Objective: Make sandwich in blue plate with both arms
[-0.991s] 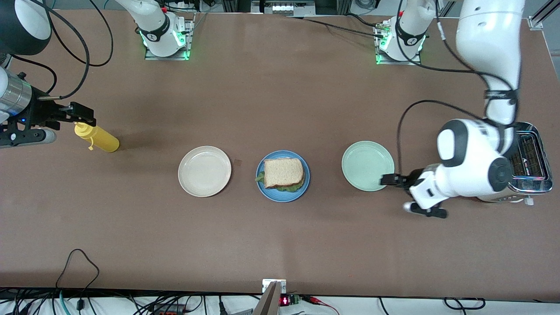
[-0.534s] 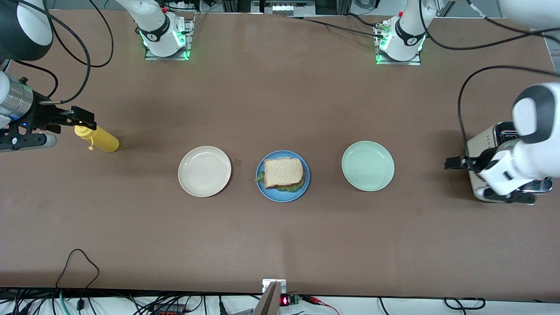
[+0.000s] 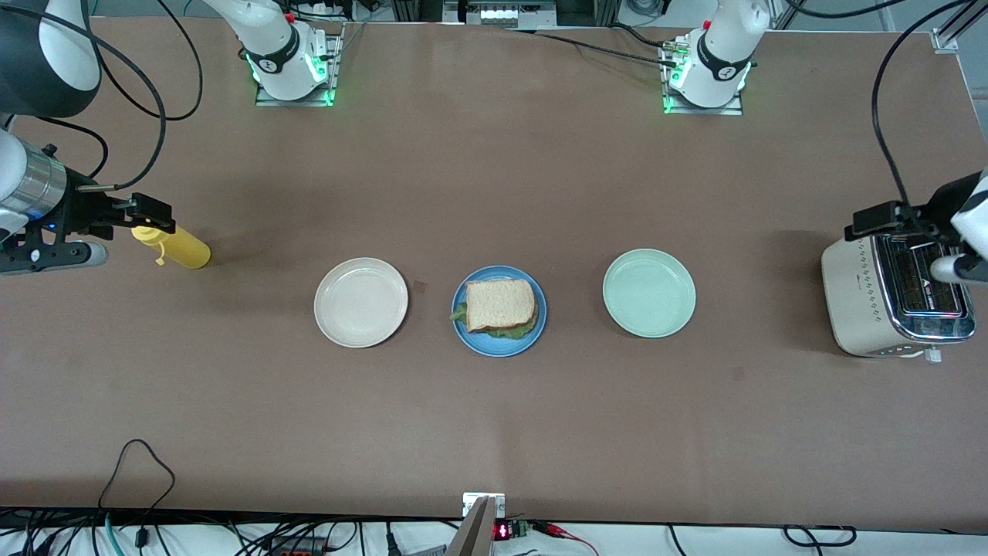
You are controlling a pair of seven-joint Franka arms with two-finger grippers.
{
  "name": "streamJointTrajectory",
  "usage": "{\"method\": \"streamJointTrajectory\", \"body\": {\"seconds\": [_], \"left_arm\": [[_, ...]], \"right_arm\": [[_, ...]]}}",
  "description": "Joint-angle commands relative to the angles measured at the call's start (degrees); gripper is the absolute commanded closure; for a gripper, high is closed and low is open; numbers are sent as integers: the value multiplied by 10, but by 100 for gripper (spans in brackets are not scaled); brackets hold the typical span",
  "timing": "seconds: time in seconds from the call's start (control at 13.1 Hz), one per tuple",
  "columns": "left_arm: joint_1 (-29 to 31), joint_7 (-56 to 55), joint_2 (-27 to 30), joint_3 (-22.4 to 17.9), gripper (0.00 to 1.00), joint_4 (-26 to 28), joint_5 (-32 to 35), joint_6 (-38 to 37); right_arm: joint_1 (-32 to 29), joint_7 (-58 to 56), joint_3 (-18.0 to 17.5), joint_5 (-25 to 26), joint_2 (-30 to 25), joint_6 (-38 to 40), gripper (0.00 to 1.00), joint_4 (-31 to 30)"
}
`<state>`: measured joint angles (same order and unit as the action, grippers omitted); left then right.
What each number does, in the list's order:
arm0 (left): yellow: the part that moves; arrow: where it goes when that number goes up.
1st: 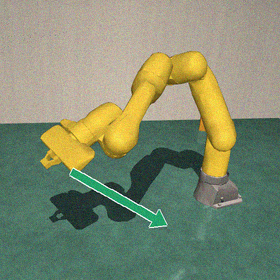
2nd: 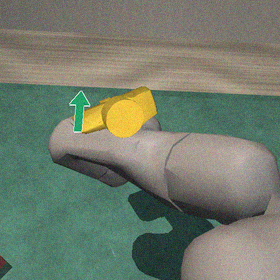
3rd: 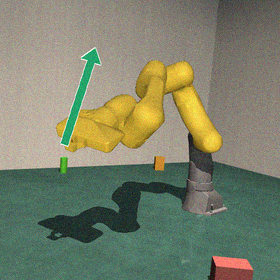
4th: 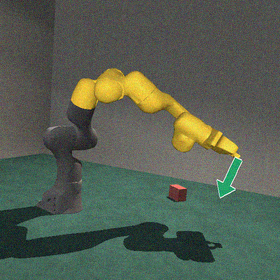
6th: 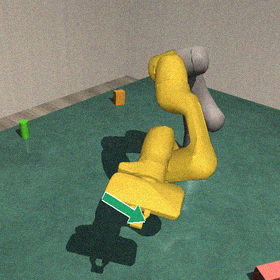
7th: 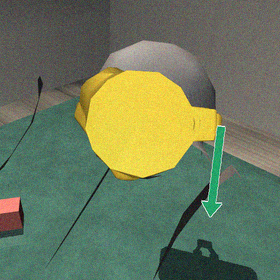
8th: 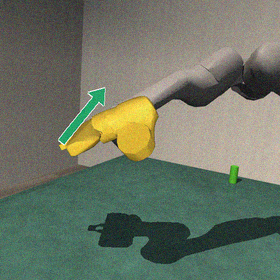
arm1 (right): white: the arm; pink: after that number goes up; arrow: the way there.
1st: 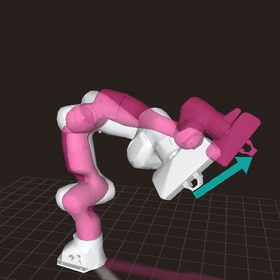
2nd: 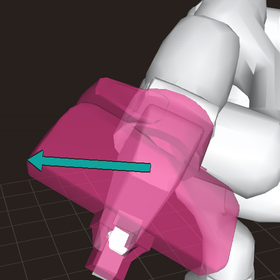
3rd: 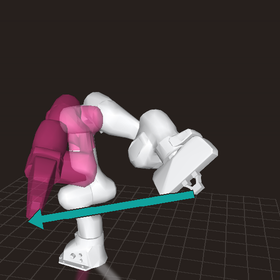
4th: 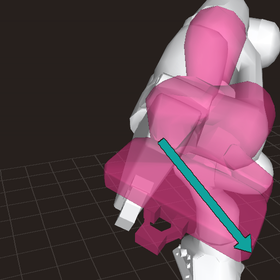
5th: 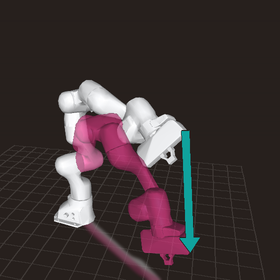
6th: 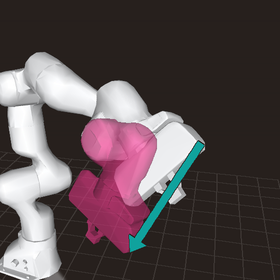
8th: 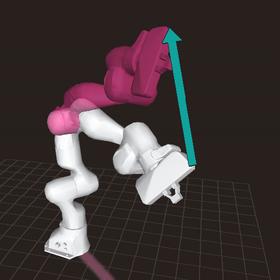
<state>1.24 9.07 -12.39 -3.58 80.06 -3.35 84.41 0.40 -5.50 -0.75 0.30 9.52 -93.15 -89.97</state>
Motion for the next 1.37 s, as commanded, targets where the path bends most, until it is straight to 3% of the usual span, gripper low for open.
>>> {"method": "streamJointTrajectory", "body": {"seconds": [0.0, 0.15, 0.3, 0.61, 1.3], "left_arm": [[28, -48, 52, 74, 0, 79, 62, 34], [9, -59, 114, 64, 0, 181, 60, 104], [-68, -75, 117, -4, 0, 178, 50, 98], [-71, -74, 136, -17, 0, 162, -2, 94], [-70, -70, 117, -13, 0, 149, 10, 70]], "right_arm": [[0, 7, -3, -1, 6, 3, 0, 13], [1, 7, -3, 0, 6, 3, 0, 13], [1, 7, -4, 0, 6, 3, 0, 13], [1, 7, -3, 0, 6, 3, 0, 13], [1, 7, -4, 0, 6, 3, 0, 13]]}}
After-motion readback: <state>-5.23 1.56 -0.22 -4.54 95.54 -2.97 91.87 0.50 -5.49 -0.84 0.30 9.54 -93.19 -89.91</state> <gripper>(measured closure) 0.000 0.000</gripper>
